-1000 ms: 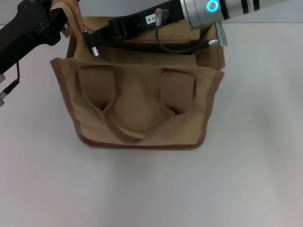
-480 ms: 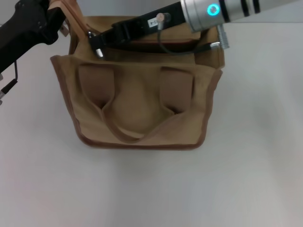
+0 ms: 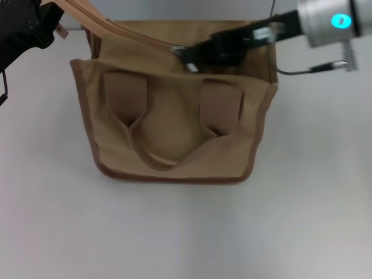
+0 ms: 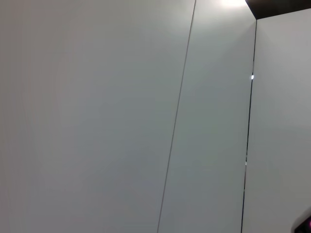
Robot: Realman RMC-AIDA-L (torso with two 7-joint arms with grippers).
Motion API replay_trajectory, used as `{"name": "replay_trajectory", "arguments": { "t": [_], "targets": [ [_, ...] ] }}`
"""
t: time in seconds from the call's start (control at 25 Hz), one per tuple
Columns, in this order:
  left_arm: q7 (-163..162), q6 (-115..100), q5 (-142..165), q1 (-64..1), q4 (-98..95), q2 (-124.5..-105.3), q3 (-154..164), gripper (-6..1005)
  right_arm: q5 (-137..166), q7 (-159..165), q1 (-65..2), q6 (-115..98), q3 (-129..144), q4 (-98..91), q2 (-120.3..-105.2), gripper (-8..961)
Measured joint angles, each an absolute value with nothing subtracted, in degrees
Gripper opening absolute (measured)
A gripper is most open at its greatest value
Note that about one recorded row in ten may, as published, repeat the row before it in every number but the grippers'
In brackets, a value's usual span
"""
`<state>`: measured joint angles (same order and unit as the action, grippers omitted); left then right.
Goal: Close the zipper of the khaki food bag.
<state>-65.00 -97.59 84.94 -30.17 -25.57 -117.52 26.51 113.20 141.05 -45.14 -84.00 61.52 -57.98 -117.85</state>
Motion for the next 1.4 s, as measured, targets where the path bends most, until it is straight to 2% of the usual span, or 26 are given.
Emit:
{"name": "replay_trajectory", "arguments": {
  "t": [0.12,0.32,0.88,1.04,1.12,1.24,1.32,1.4],
  "targets": [
    [-65.1,-97.6,84.8,-30.2,-25.6,-117.36,26.5,5,113.5,141.7,-41.1,-87.0,57.4,-61.5,-117.1,25],
    [-65.3,-97.6,84.8,-30.1,-25.6,-117.32,26.4,5,113.9,141.0,-38.8,-90.6,51.9,-62.7,-116.82,46],
    [-66.2,-97.4,84.7,-30.1,-25.3,-116.87,26.5,6,109.0,133.2,-36.8,-96.8,44.5,-60.8,-116.74,106],
    [-66.5,-97.1,84.7,-30.1,-25.3,-117.01,26.4,6,96.8,122.0,-34.7,-101.9,43.3,-53.1,-114.68,123],
    [-66.7,-97.1,84.7,-30.1,-25.3,-117.03,26.5,6,93.8,114.1,-33.6,-105.9,43.2,-50.4,-114.16,131],
    [-66.9,-97.0,84.7,-30.2,-25.3,-117.04,26.5,6,92.4,105.5,-32.2,-109.6,43.2,-47.9,-114.32,259],
    [-67.0,-97.0,84.7,-30.3,-25.3,-117.06,26.5,6,92.0,91.7,-29.5,-113.5,43.3,-44.2,-115.26,345],
    [-67.0,-97.0,84.7,-30.2,-25.3,-117.04,26.5,6,92.0,87.5,-28.5,-114.3,43.4,-42.8,-115.51,435]
  ]
}}
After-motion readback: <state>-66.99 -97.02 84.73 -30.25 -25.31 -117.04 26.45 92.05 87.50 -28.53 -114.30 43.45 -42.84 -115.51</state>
